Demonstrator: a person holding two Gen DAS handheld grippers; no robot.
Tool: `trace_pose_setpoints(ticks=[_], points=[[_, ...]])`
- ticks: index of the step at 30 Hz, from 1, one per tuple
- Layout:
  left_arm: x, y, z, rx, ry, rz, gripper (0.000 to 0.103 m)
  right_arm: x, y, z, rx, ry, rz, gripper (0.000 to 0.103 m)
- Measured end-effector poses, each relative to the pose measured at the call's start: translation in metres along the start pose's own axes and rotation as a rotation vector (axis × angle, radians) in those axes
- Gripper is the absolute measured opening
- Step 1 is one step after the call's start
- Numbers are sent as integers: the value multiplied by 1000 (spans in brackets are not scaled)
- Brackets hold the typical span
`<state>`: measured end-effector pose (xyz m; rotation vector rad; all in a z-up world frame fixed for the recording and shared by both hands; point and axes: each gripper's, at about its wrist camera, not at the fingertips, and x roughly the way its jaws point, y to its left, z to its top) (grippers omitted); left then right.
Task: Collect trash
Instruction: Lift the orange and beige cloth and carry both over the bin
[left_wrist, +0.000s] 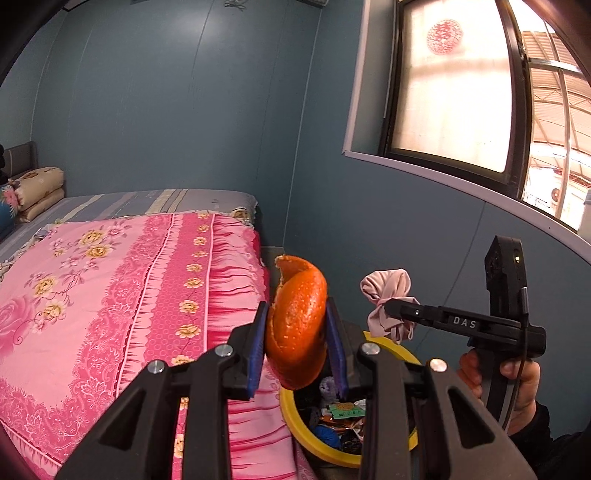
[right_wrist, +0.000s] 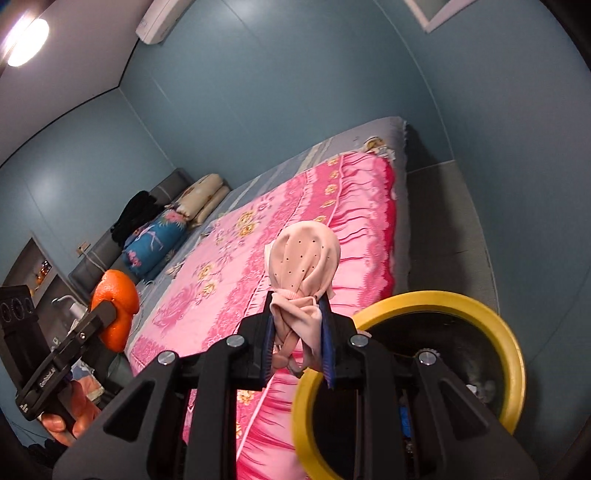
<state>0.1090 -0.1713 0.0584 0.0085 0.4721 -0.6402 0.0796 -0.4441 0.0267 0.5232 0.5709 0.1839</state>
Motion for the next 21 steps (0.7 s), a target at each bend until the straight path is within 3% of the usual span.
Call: trace_pose_setpoints(ticks=[8,21], points=[[13,-24,-1,21,13,-37,28,-16,-16,-7,8,-35,-74,21],[57,-30,-16,-5,91,-62,29,-7,-47,-18,69,-6,-132,21]])
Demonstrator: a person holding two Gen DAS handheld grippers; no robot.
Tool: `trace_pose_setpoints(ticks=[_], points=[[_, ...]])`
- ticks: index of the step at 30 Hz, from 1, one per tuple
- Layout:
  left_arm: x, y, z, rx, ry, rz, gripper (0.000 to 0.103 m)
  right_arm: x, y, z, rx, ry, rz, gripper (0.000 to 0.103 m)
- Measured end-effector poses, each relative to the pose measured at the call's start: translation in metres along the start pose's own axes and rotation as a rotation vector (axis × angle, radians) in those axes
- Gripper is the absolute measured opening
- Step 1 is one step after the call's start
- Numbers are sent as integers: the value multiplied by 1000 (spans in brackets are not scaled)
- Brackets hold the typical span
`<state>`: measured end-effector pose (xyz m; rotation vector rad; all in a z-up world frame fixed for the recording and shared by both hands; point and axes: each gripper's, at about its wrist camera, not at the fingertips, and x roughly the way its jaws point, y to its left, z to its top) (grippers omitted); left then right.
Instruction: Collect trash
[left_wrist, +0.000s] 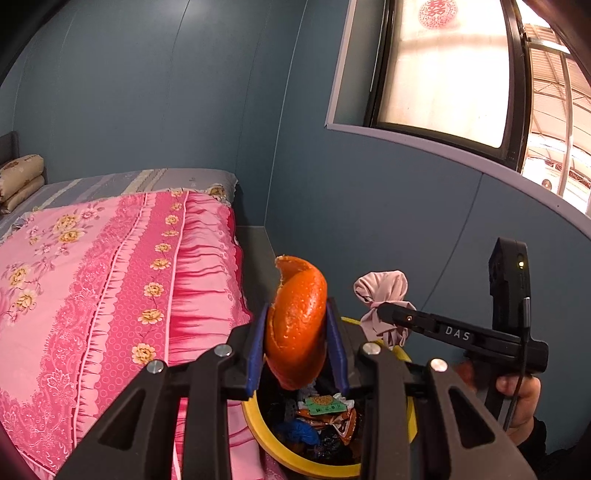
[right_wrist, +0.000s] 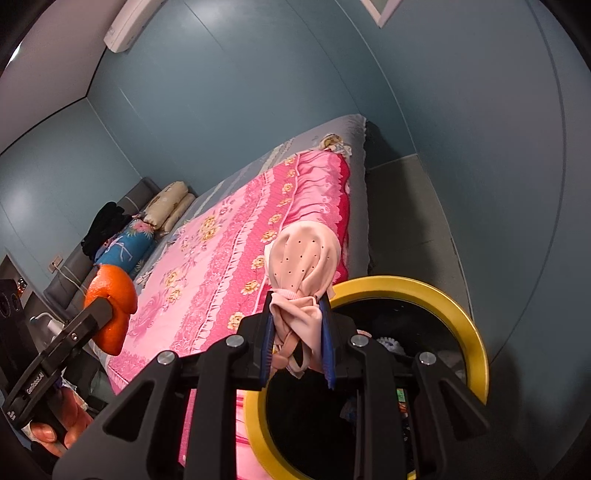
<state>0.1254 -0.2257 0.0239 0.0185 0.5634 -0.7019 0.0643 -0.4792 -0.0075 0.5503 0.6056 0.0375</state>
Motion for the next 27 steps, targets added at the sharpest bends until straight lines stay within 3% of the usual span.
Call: trace_pose_setpoints(ticks=[9,14,20,23,25,27], points=[[61,0,-26,4,121,-3,30,23,-25,-11,82,81,-35,21],[86,14,-37,-64,189,-21,31,32,-32,-16,107,99,-51,24],[95,22,-44,-115,218,-36,34,37,-39,-20,130,105,-78,27],[94,28,-44,-155,209,-41,45,39,-41,-20,133,109,-90,31],[90,34,-42,-180,197,-33,56,41,-41,-19,142,105,-90,41],[85,40,-41,-197,182,-22,58,41,-40,-19,138,97,-102,45]])
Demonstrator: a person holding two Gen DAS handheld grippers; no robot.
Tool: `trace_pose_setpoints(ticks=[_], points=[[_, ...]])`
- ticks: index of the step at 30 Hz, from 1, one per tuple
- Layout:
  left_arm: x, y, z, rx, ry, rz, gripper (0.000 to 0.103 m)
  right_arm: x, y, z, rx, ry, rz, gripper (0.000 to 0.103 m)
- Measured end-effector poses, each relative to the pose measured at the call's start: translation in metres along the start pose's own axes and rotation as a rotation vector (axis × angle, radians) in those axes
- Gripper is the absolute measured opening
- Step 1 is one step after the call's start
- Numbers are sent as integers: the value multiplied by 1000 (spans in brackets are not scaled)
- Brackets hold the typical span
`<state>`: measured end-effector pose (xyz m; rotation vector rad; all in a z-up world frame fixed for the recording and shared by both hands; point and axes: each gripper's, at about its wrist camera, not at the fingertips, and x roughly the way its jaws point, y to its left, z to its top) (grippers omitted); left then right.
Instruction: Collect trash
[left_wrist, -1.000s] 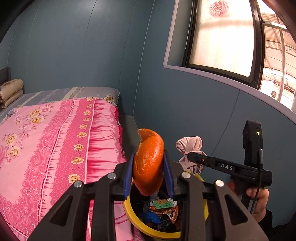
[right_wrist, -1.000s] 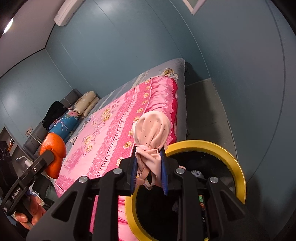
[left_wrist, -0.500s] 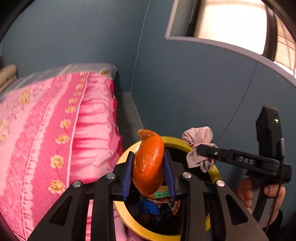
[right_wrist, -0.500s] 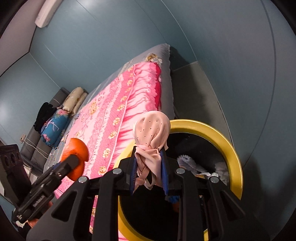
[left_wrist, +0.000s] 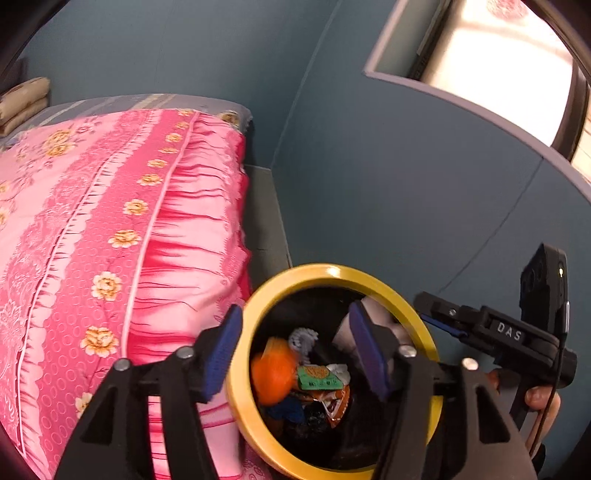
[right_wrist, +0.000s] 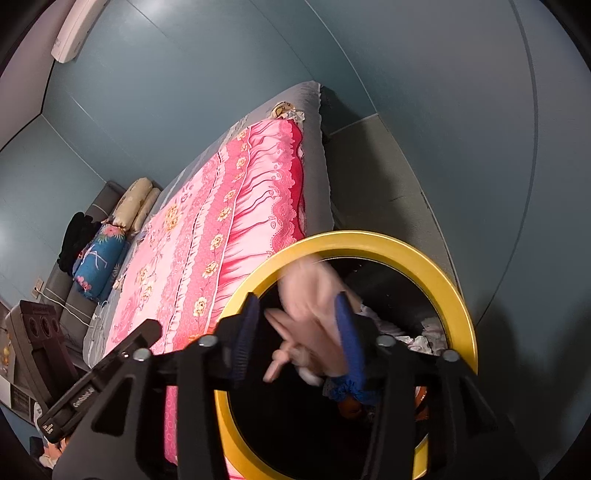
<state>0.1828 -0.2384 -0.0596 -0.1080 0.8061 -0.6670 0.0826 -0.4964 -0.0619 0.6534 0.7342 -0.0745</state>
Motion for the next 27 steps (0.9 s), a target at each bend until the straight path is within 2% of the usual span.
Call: trace_pose_setpoints(ticks=[6,11,14,17,18,20,23,27], points=[[-28,28,-2,-42,-42,47,58,-7,8,0,-27,-30,-18,45],[-62,58,-8,-62,-91,119,58,1,28,4,-72,-20,15,46],[-89,80,-18,-86,-122,182,58,11,55,2,-132,-2,45,46],[-114,98,-26,-99,-155,248,58,24,93,-7,-217,22,67,46],[-126,104,-30,-98,-172,295,58,34,115,-14,-267,43,88,46],[-140,111,-35,-98,-189,329,58,38,133,-22,-304,56,97,46],[-168,121,-46,-103,-236,381,66,51,174,-40,-380,64,95,50],[-198,127,-60,-106,-302,422,83,53,206,-62,-423,40,75,65]])
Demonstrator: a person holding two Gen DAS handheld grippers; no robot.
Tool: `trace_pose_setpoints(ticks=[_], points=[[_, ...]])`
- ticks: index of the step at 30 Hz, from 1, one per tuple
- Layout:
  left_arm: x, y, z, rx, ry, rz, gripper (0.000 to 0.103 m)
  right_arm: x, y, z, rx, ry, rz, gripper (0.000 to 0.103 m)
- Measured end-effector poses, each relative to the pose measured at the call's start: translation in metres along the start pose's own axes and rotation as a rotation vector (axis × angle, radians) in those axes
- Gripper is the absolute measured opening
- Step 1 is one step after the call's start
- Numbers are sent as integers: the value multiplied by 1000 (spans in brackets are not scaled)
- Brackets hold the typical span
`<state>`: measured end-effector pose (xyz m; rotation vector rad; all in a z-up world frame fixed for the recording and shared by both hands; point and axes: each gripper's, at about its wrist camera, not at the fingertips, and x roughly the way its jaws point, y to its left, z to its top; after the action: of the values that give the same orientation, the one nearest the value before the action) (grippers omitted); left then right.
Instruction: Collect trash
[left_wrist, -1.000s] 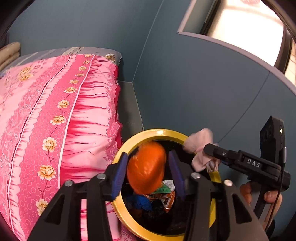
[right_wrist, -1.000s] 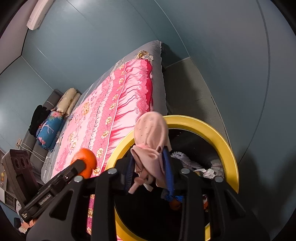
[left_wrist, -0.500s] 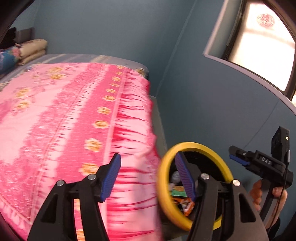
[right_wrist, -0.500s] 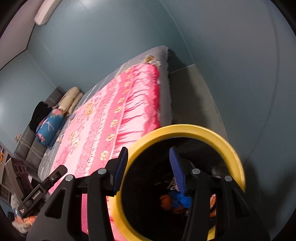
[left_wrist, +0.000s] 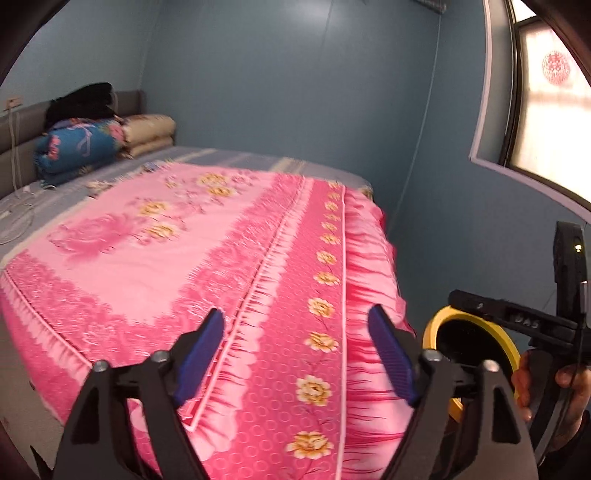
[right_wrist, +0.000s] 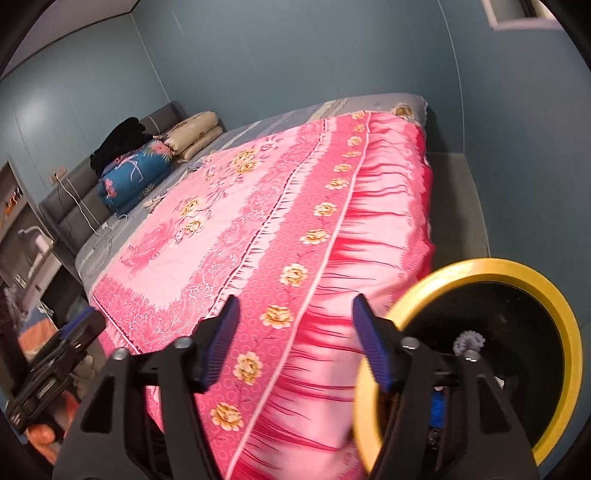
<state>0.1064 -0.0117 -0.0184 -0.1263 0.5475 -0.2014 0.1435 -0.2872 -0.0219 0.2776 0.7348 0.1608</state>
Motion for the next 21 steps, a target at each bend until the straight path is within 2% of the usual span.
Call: trace_pose_setpoints(ticks=[4,7,13,15,21], points=[[-28,10,-7,-11,-73,18,95,-9,31,-15,-34,-73,-49,83],[-43,14,-12,-46,-102,18,95,-20,45,-26,-40,-152,-99,95],[-64,17,-20,-67,-147,48,95,-45,57,-45,-45,-313,-155,95],[-73,16,-24,-74,-171,80,95,-50,55,-47,-40,-329,-154,95],[-89,6,-36,-61,-189,84,95,-56,51,-48,-27,-333,-157,95]])
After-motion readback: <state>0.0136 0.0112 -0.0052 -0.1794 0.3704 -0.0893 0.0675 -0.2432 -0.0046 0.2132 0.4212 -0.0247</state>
